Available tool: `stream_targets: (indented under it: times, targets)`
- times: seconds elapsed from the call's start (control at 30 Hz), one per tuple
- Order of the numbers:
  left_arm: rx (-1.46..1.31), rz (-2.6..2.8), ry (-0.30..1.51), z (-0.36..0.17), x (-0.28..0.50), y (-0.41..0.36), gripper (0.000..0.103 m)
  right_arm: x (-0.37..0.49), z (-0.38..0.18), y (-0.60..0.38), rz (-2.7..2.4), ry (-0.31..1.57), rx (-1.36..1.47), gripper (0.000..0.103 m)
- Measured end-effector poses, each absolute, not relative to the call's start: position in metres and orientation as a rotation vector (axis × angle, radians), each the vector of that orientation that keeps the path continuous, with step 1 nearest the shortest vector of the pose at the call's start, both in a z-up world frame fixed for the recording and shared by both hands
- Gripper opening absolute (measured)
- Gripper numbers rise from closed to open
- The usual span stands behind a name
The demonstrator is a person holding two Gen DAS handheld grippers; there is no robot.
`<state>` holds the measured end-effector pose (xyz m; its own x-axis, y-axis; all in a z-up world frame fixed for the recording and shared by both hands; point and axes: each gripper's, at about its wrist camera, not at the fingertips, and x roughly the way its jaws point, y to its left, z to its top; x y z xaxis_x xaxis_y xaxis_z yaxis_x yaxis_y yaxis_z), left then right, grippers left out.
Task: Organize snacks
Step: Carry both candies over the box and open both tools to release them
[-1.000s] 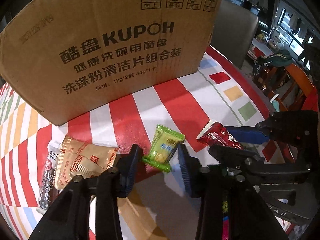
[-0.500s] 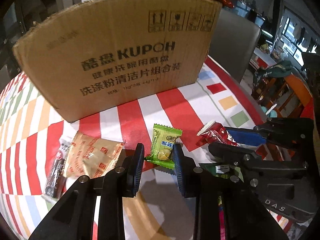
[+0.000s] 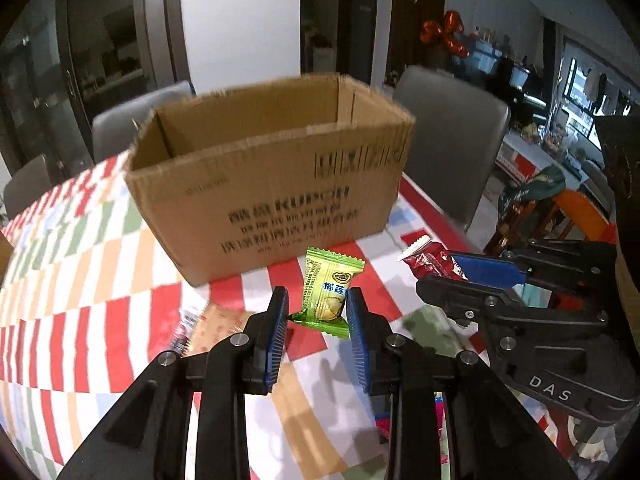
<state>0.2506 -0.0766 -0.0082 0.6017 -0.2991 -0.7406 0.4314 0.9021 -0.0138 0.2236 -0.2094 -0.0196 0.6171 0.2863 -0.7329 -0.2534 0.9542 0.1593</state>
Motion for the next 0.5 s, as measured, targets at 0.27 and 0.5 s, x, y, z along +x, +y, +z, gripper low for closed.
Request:
stream_targets:
  times: [0.27,0.5]
  targets:
    - [0.15,-0.421,0.734,0.031,0.245,-0.073,0.03,0.218,0.018,-0.208,0.316,0.753,0.047,0.023]
    - [0.149,-0.401,0.675,0.065,0.254,-0.069,0.03,0.227,0.049,-0.208,0.317,0.682,0.052,0.023]
